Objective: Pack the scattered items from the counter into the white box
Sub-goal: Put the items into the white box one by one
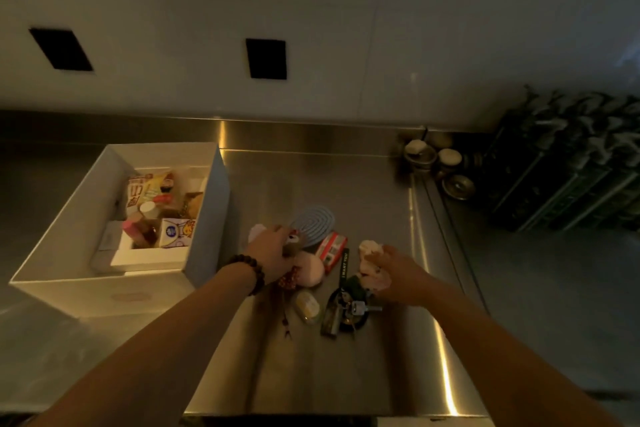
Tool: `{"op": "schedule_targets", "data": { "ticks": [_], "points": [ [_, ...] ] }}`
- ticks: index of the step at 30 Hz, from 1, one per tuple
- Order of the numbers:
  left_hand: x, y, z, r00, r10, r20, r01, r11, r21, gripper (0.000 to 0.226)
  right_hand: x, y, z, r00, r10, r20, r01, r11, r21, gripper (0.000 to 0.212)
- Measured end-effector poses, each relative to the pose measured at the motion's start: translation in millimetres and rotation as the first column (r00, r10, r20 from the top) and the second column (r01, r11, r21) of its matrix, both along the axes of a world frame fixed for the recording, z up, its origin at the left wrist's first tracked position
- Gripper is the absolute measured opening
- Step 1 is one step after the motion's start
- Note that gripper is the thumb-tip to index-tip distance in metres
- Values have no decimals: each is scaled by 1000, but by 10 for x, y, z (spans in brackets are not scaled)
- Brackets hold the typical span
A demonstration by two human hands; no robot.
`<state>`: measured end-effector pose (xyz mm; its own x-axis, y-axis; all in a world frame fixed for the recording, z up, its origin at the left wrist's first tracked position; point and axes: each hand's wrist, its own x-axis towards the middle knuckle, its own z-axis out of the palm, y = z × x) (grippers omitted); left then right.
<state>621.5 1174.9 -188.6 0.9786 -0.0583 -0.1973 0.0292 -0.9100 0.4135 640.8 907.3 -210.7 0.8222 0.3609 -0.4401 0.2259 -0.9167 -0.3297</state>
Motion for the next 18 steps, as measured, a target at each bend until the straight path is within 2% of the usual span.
{"op": "schedule_targets", "data": {
  "ticks": [5,10,16,18],
  "points": [
    [-11,-18,13,990,41,133,-38,999,-25,38,-67,45,-167,988,-72,139,71,997,12,59],
    [-42,13,299,955,124,269,-65,974,-218,36,99,165,188,929,-254,270,174,942,288,43],
    [-70,429,912,839,244,486,-110,951,-288,41,333,841,851,893,-161,421,-84,859,505,32],
    [-137,714,1056,806,278,523,-149,950,-275,41,333,1118,988,904,-149,400,-116,816,567,34]
  ]
}}
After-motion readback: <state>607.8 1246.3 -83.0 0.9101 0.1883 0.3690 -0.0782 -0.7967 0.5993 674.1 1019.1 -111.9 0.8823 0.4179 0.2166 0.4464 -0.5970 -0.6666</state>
